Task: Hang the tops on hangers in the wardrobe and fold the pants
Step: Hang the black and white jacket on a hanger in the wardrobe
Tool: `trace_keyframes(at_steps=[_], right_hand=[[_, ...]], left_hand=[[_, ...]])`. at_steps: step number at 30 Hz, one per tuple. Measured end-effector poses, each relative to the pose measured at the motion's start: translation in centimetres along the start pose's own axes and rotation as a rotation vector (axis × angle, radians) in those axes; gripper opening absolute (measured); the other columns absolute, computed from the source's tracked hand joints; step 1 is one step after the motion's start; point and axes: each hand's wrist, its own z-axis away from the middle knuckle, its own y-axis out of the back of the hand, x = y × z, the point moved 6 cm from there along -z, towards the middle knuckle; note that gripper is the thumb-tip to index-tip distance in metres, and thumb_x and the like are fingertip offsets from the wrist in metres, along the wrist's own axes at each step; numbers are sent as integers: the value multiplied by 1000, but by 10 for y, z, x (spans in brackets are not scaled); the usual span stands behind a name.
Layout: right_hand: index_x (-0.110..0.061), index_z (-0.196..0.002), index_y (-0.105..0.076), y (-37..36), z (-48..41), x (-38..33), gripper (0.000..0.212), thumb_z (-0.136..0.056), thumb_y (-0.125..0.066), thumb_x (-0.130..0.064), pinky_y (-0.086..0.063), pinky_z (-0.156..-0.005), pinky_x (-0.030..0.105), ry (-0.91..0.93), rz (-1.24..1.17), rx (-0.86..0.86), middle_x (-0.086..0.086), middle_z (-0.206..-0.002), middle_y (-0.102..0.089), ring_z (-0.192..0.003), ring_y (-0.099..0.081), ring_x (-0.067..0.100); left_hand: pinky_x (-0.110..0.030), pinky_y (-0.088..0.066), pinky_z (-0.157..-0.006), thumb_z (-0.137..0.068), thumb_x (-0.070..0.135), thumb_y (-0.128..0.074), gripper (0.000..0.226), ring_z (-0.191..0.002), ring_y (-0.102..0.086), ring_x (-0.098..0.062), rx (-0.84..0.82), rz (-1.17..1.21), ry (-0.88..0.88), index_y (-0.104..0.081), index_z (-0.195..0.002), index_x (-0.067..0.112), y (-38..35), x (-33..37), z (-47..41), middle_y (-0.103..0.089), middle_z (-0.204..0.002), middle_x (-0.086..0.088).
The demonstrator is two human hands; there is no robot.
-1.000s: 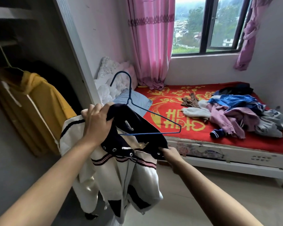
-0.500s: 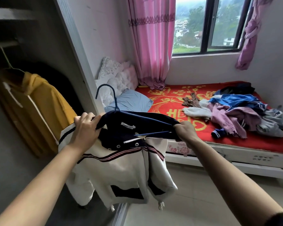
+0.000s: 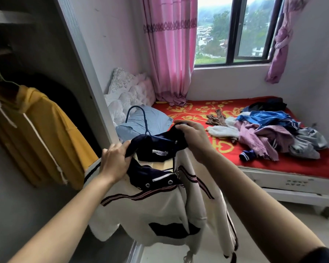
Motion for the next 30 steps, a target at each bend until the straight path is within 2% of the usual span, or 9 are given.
trace_keyframes(at_steps=[5, 10, 15, 17, 21, 23, 25, 28, 30], right_hand=[[-14, -144, -49, -17, 12, 26, 51, -94, -56, -9, -49, -104, 40, 12, 509, -252, 8, -135, -59, -119, -59, 20], [-15, -145, -46, 17, 2, 23, 55, -91, -56, -10, -52, -100, 43, -70, 560, -243, 10, -133, -58, -115, -61, 22], [-16, -109, -67, 4, 3, -5, 35, -90, -43, 1, -52, -64, 21, 37, 18, -92, -4, -84, -69, -77, -64, 7], [-18, -104, -65, -6, 2, -6, 33, -92, -40, 1, -52, -68, 26, 23, -74, -137, 4, -87, -66, -77, -61, 13], [-12, -116, -57, -12, -6, -1, 26, -100, -42, -26, -46, -80, 41, 206, 932, -383, 11, -105, -63, -88, -56, 22], [-22, -113, -65, 3, -14, -8, 38, -100, -40, -48, -44, -76, 39, 374, 1363, -206, 8, -104, -61, -90, -56, 26], [-33, -123, -64, 12, -20, -14, 48, -98, -36, -62, -39, -85, 40, 547, 1476, -111, 5, -108, -52, -103, -50, 25], [-42, -145, -41, 11, -27, 13, 57, -97, -25, -69, -33, -98, 45, 376, 1386, -374, 3, -128, -48, -121, -41, 26], [-36, -141, -46, 4, -25, 29, 52, -99, -31, -63, -36, -88, 37, 373, 1295, -422, 3, -124, -56, -117, -49, 26]], left_hand=[[-49, -47, -89, -90, 17, -62, 29, -97, -65, -32, 112, 387, 174, -65, -117, 27, -5, 16, 12, -73, -98, -4], [-42, -54, -86, -92, 40, -65, 11, -88, -68, -13, 79, 793, 296, -66, -98, 49, -15, 16, 15, -73, -87, 12], [-42, -55, -83, -82, 60, -62, 19, -90, -69, -16, 108, 1011, 358, -70, -91, 45, -8, 7, 1, -74, -93, 6], [-41, -55, -84, -81, 60, -63, 22, -87, -69, -12, 102, 1064, 348, -71, -94, 44, -8, 8, -3, -74, -93, 5], [-53, -47, -100, -82, 57, -61, 12, -97, -67, -22, 154, 1008, 453, -68, -84, 48, -16, 1, 7, -73, -92, 8], [-55, -44, -101, -77, 64, -58, 18, -96, -67, -24, 158, 974, 459, -67, -81, 49, -20, -2, 13, -72, -85, 12], [-58, -43, -101, -74, 69, -55, 23, -95, -66, -26, 159, 951, 449, -66, -81, 50, -20, -5, 12, -72, -83, 13], [-57, -43, -102, -77, 63, -56, 23, -100, -65, -30, 184, 981, 468, -68, -86, 45, -15, -12, 4, -73, -90, 5], [-55, -45, -101, -82, 54, -57, 22, -101, -65, -31, 196, 980, 474, -69, -91, 37, -12, -17, 3, -73, -94, 1]])
